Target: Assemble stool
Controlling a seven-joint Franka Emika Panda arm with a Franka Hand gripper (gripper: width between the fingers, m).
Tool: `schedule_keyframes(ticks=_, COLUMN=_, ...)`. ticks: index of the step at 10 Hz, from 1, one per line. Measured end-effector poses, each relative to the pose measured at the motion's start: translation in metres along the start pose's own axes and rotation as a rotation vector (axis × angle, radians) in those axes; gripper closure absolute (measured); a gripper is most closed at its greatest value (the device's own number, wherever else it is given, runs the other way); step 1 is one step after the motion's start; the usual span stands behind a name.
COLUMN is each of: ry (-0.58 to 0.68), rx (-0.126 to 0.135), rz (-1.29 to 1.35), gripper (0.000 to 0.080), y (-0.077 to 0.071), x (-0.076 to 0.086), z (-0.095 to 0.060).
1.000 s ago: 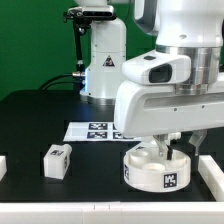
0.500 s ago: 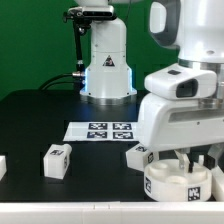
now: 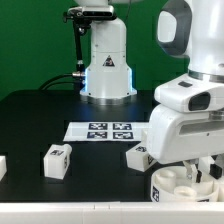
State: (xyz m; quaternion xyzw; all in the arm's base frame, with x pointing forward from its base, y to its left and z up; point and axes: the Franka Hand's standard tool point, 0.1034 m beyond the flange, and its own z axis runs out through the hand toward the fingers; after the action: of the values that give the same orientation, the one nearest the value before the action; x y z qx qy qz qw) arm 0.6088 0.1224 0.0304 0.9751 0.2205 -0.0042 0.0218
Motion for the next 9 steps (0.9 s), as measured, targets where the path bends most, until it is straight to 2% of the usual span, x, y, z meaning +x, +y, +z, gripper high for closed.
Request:
schedule_keyframes(ticks=2, ry=-0.033, rx=0.012, rz=-0.078, gripper=0.0495, y=0.002, x=0.002, z=0.000)
schedule_keyframes(ticks=4, ry=-0.036, rx=0.012, rz=-0.090, gripper=0.0495, y=0.004, x=0.004, z=0.000)
schedule_keyframes(ticks=6, ry=-0.035, rx=0.010, rz=-0.088, gripper=0.0245, y=0.005, x=0.004, z=0.000)
schedule_keyframes(ticks=7, ry=-0.035, rx=0.010, rz=-0.088, gripper=0.0179, y=0.005, x=0.004, z=0.000)
schedule_keyframes(ticks=8, ry=-0.038, rx=0.008, rz=-0.061, gripper=0.0179, y=0.008, x=0.003, z=-0.004)
schedule_keyframes(ticks=9, ry=-0.039, rx=0.002, rz=-0.006, gripper=0.0155, y=0.015, x=0.001, z=-0.019)
